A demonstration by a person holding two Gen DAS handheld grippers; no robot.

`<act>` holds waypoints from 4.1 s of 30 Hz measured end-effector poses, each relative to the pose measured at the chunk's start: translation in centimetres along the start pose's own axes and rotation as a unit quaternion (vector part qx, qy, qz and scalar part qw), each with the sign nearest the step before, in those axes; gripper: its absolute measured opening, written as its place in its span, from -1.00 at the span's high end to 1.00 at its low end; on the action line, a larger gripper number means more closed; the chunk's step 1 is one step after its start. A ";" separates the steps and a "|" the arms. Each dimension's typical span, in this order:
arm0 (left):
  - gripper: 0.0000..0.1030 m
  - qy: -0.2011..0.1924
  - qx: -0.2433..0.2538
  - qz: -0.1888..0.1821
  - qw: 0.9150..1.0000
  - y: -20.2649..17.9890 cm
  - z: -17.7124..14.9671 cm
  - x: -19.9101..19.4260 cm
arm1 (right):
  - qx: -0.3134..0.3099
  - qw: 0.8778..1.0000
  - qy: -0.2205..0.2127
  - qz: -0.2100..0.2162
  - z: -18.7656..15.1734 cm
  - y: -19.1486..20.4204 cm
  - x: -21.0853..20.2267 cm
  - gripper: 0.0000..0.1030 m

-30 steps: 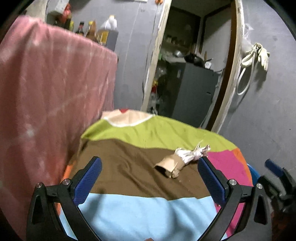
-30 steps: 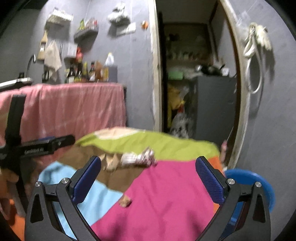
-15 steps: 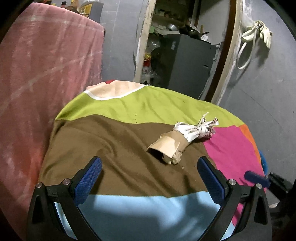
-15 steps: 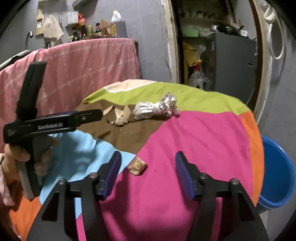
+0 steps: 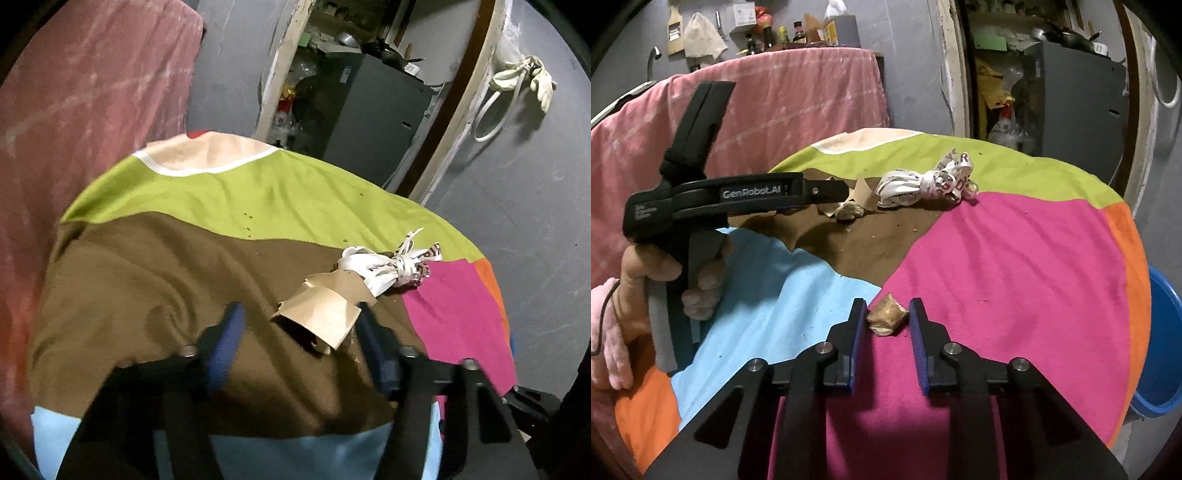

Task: Collect trash
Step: 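Grasp the brown cardboard piece with the left tool while the right tool grasps a small brown scrap, then carry both pieces over the blue bucket and open both tools, then move both tools back over the remaining trash on the cloth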

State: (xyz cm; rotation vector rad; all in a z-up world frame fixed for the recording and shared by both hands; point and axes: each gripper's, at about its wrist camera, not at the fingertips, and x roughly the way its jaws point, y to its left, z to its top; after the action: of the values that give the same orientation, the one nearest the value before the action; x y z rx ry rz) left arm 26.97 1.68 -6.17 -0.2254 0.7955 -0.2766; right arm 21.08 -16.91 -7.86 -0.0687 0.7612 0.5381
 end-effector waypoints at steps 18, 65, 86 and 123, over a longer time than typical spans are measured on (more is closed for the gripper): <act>0.93 -0.028 -0.002 0.017 0.999 -0.5 -0.8 -2.6 | -0.008 0.998 -0.053 -0.021 2.1 -1.0 -0.8 0.60; 0.96 -0.354 0.138 -0.104 0.919 -29.5 -2.0 -11.0 | -0.027 0.875 -0.390 -0.286 0.2 -10.0 -26.2 0.60; 0.96 -0.135 0.147 -0.083 0.976 -33.0 -2.8 3.6 | 0.094 0.918 -0.272 -0.272 -5.4 -19.8 -19.0 0.59; 0.37 -0.073 0.080 -0.130 0.986 -28.9 -0.4 3.6 | 0.131 0.925 -0.254 -0.252 -4.1 -20.7 -19.9 0.07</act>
State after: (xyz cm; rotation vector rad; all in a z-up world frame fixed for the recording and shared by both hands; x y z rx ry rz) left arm 24.52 -26.69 -0.20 -0.1952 0.5957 -0.5610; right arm 16.69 -44.56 -0.23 0.1196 0.2768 -0.0493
